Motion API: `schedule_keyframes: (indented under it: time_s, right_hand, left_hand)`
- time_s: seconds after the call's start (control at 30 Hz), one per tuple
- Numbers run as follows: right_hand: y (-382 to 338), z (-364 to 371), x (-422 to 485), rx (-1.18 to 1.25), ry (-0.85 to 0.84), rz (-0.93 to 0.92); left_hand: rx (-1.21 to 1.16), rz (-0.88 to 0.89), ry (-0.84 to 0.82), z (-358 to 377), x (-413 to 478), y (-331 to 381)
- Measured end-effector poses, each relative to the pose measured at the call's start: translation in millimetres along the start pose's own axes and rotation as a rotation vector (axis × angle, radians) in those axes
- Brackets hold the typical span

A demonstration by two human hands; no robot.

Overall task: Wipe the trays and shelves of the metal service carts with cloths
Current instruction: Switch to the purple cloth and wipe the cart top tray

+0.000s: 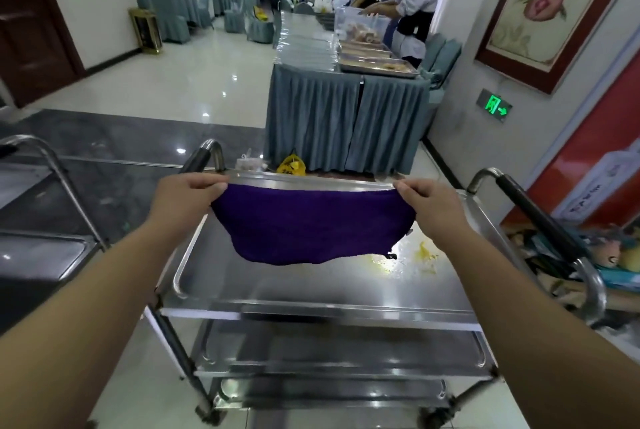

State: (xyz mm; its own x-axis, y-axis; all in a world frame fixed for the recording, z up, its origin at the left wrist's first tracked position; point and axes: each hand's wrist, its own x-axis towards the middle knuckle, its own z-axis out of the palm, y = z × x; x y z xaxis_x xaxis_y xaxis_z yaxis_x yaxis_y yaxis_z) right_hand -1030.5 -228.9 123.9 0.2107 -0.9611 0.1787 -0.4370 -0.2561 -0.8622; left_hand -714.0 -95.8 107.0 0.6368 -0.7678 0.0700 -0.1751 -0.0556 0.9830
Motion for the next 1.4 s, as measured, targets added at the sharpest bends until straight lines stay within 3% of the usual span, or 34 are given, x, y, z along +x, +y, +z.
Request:
schedule_keyframes:
  time_s: [0.2,0.4,0.5,0.67,0.93,1.1,1.27,1.4]
  right_hand:
    - [4.9,-4.0,-3.1,-0.039,-0.230,0.066]
    - [8.4,4.3,-1.9,-0.217,-0.149,0.024]
    - [11.6,0.2,1.6,-0.236,-0.141,-0.049]
    - [16.5,-5.4,5.0,0.239,-0.237,0.149]
    - [13.4,27.5,11.7,0.114,-0.092,0.366]
    - [0.0,62.4,0.2,0.098,-0.130,0.305]
    - [-22.7,89.6,-14.3,0.377,-0.351,0.203]
    - [-22.9,94.0,-18.8,0.406,-0.469,0.083]
  left_hand:
    - [0.341,0.092,-0.006,-15.5,-1.0,-3.7]
    - [0.647,0.206,-0.070,-12.2,1.2,-7.2]
    - [0.605,0.273,-0.071,-13.2,4.7,-10.4]
    - [0.315,0.148,-0.067,-17.0,8.9,-12.9]
    - [0.239,-0.054,-0.082,10.9,13.7,-16.2]
    - [0.128,-0.114,-0.193,45.5,0.5,-11.0]
    - [0.027,-0.095,-0.339,86.0,-16.6,1.3]
    - [0.102,-0.008,-0.392,91.6,-18.3,6.8]
